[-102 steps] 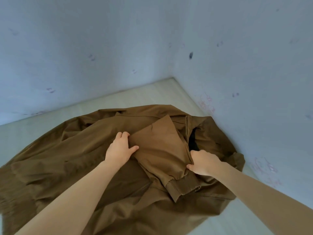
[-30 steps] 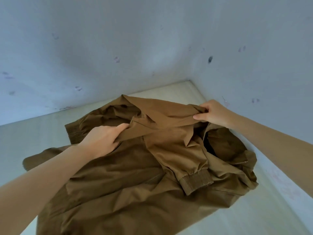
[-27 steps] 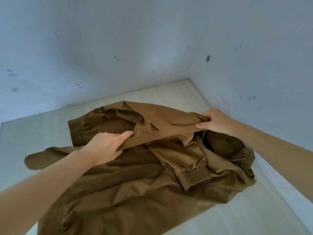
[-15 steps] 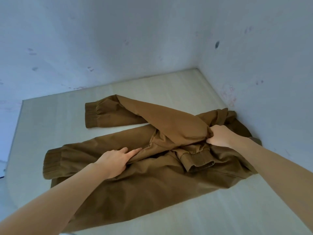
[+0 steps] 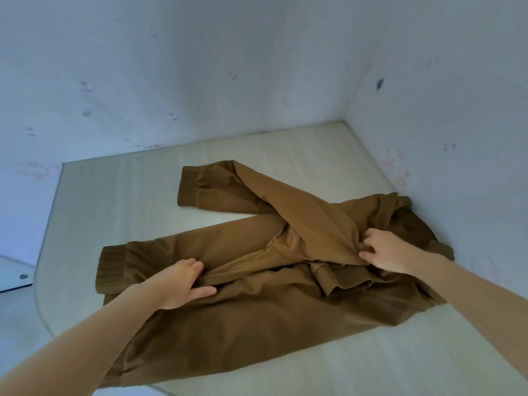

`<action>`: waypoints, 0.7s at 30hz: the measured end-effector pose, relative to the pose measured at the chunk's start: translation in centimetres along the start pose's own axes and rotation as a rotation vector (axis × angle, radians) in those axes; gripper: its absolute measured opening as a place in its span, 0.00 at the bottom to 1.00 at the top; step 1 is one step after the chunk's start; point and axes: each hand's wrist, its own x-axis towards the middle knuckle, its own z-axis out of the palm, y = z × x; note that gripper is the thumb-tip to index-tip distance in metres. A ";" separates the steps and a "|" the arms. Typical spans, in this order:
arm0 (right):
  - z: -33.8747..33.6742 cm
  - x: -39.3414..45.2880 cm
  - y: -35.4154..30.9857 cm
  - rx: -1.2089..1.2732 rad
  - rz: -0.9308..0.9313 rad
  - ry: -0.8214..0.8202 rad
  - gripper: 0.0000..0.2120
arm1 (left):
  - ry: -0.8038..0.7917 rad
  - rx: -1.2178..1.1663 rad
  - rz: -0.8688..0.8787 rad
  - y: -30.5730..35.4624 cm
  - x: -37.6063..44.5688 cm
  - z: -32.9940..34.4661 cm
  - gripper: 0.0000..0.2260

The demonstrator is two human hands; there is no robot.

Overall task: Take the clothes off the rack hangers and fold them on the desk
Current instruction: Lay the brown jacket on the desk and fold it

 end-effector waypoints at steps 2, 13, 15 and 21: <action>0.2 0.2 -0.9 -0.092 -0.016 -0.037 0.10 | -0.135 -0.015 -0.089 0.6 0.4 -0.6 0.33; -5.9 3.3 -3.2 0.095 0.099 0.003 0.02 | 0.103 -1.202 -0.141 4.9 7.1 -9.7 0.20; -6.7 4.5 -3.2 0.198 0.126 0.134 0.05 | 0.147 -1.450 -0.173 5.8 9.1 -11.1 0.23; -7.9 8.8 -4.7 0.396 0.170 0.142 0.18 | 0.170 -1.883 -0.279 7.2 13.1 -13.5 0.33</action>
